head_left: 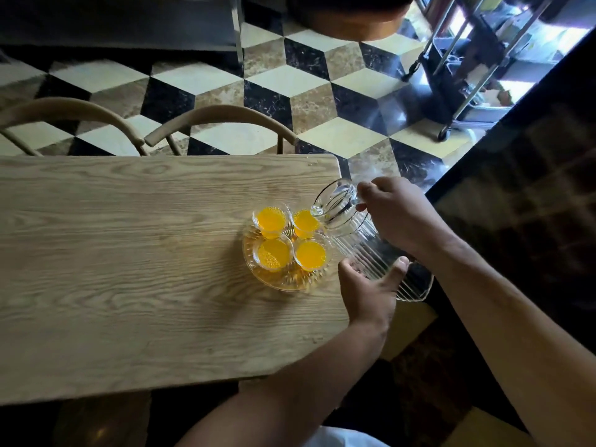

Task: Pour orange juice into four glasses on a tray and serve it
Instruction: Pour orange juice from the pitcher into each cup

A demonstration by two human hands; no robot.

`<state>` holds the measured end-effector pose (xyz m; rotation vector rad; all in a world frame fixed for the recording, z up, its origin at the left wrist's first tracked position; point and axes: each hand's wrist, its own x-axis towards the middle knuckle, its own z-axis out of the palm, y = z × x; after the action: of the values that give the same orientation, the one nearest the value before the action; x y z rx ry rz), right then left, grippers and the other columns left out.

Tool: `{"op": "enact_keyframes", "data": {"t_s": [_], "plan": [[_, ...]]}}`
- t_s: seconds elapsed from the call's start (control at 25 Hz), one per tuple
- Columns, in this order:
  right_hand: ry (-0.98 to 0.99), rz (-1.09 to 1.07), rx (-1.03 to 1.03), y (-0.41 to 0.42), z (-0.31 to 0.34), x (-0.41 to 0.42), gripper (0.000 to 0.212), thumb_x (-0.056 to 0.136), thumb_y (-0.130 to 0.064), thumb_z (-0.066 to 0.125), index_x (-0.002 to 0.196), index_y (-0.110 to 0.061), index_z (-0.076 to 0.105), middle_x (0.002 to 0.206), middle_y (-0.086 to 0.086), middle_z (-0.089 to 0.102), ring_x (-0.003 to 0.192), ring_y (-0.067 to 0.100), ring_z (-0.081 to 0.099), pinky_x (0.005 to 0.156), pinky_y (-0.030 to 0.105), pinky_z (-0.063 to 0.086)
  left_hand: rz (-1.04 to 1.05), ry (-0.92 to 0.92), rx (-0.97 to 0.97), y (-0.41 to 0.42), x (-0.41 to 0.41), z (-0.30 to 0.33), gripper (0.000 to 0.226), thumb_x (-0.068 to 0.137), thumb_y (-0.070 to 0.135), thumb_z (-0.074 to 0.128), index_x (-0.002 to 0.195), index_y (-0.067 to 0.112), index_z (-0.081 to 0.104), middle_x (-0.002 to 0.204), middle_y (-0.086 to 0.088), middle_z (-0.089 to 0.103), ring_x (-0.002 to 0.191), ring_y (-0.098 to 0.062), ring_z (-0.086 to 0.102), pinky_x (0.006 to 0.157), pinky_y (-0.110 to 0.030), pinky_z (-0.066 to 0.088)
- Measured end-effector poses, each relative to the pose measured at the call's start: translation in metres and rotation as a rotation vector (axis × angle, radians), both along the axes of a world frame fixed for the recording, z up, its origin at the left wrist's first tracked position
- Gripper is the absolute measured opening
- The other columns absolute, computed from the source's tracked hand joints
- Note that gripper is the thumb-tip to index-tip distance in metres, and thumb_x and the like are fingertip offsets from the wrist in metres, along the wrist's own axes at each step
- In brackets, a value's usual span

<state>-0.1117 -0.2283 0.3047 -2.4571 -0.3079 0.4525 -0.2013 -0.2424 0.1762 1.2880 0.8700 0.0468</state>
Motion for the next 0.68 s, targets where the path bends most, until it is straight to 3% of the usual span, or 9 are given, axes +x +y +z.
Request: {"op": "enact_keyframes", "data": {"t_s": [0.08, 0.16, 0.2, 0.32, 0.44, 0.52, 0.6, 0.68], "plan": [[0.031, -0.012, 0.073, -0.011, -0.002, -0.013, 0.046, 0.107, -0.030, 0.045, 0.094, 0.008, 0.068, 0.074, 0.015, 0.062, 0.060, 0.020, 0.044, 0.053, 0.032, 0.030, -0.002, 0.002, 0.027, -0.004, -0.015, 0.003, 0.113, 0.045, 0.074, 0.082, 0.133, 0.011, 0.048, 0.122, -0.005, 0.059, 0.108, -0.017, 0.059, 0.099, -0.026, 0.051], [0.076, -0.025, 0.167, -0.021, -0.004, -0.026, 0.045, 0.105, -0.032, 0.047, 0.086, 0.003, 0.068, 0.064, 0.004, 0.063, 0.055, 0.017, 0.044, 0.052, 0.031, 0.030, 0.030, 0.007, 0.060, -0.006, -0.033, -0.002, 0.084, 0.065, 0.044, 0.095, 0.129, 0.011, 0.050, 0.108, 0.002, 0.059, 0.091, -0.003, 0.058, 0.081, -0.007, 0.049], [0.094, -0.028, 0.199, -0.024, -0.006, -0.034, 0.046, 0.105, -0.033, 0.048, 0.083, 0.002, 0.068, 0.056, -0.004, 0.058, 0.052, 0.014, 0.043, 0.051, 0.030, 0.030, 0.041, 0.019, 0.090, -0.004, -0.042, -0.004, 0.077, 0.068, 0.038, 0.095, 0.125, 0.013, 0.051, 0.103, 0.006, 0.058, 0.087, 0.000, 0.057, 0.074, -0.005, 0.047], [0.149, 0.013, 0.267, -0.023, -0.010, -0.058, 0.049, 0.103, -0.034, 0.050, 0.085, 0.008, 0.068, 0.045, -0.008, 0.050, 0.046, 0.011, 0.040, 0.049, 0.031, 0.027, 0.074, 0.034, 0.187, 0.007, -0.069, -0.011, 0.081, 0.060, 0.047, 0.097, 0.122, 0.012, 0.057, 0.104, 0.002, 0.065, 0.093, -0.014, 0.065, 0.080, -0.020, 0.053], [0.234, 0.076, 0.348, -0.012, -0.012, -0.081, 0.042, 0.098, -0.029, 0.051, 0.079, 0.002, 0.069, 0.035, -0.011, 0.049, 0.039, 0.005, 0.043, 0.050, 0.030, 0.028, 0.121, 0.024, 0.245, 0.025, -0.099, -0.013, 0.081, 0.052, 0.052, 0.097, 0.112, 0.011, 0.060, 0.088, 0.008, 0.062, 0.079, -0.011, 0.061, 0.077, -0.025, 0.053], [0.290, 0.096, 0.393, 0.000, -0.012, -0.096, 0.039, 0.086, -0.037, 0.049, 0.063, -0.013, 0.070, 0.040, -0.007, 0.053, 0.049, 0.017, 0.047, 0.057, 0.033, 0.033, 0.136, 0.034, 0.296, 0.044, -0.116, -0.014, 0.088, 0.044, 0.063, 0.089, 0.109, 0.012, 0.060, 0.087, 0.009, 0.061, 0.079, -0.010, 0.059, 0.078, -0.027, 0.054], [0.337, 0.127, 0.440, 0.013, -0.016, -0.107, 0.038, 0.076, -0.040, 0.047, 0.056, -0.014, 0.067, 0.048, 0.000, 0.056, 0.055, 0.023, 0.049, 0.061, 0.040, 0.036, 0.123, 0.057, 0.351, 0.068, -0.133, -0.022, 0.097, 0.038, 0.072, 0.083, 0.112, 0.013, 0.062, 0.095, 0.004, 0.065, 0.084, -0.011, 0.061, 0.081, -0.031, 0.057], [0.367, 0.151, 0.441, 0.025, -0.019, -0.113, 0.036, 0.072, -0.039, 0.047, 0.052, -0.014, 0.064, 0.055, 0.007, 0.061, 0.057, 0.024, 0.052, 0.063, 0.042, 0.040, 0.075, 0.039, 0.340, 0.095, -0.146, -0.030, 0.092, 0.041, 0.067, 0.088, 0.110, 0.011, 0.064, 0.087, 0.004, 0.062, 0.075, -0.011, 0.056, 0.074, -0.032, 0.054]]}}
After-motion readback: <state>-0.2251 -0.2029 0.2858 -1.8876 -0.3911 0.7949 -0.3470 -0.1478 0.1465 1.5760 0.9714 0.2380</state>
